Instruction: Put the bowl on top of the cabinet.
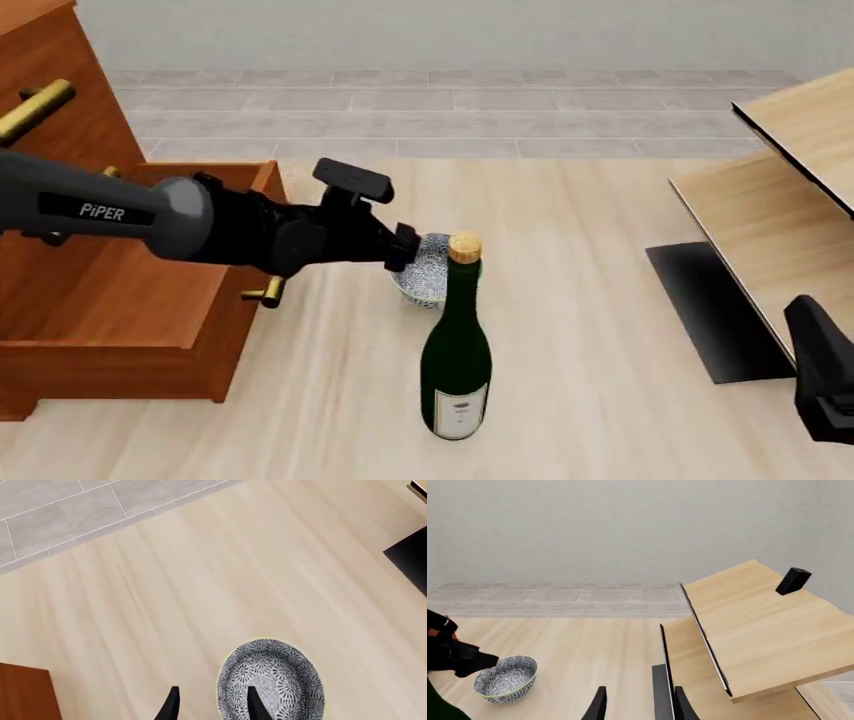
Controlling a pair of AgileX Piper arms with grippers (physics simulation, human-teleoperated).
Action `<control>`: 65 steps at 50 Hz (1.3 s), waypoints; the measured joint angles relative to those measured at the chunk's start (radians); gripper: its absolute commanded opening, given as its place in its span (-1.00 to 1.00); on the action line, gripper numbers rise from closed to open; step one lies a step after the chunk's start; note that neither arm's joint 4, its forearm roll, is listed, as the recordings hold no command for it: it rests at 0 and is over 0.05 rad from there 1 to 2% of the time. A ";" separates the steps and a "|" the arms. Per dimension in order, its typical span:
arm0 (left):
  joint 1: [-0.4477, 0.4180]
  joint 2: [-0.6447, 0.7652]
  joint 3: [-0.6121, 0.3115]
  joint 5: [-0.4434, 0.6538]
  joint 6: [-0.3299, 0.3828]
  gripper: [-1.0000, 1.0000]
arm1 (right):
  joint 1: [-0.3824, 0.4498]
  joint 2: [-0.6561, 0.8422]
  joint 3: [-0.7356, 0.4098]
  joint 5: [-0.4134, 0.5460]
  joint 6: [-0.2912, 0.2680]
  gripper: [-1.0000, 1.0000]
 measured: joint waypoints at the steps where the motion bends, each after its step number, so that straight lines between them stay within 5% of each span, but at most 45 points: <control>1: 0.001 0.006 -0.003 0.000 0.001 1.00 | 0.000 0.000 0.000 0.000 0.000 1.00; 64: 0.010 0.189 -0.119 0.017 0.084 1.00 | 0.000 0.000 0.000 0.000 0.000 1.00; 65: 0.011 0.191 -0.119 0.015 0.088 -1.00 | 0.000 0.000 0.000 0.000 0.000 1.00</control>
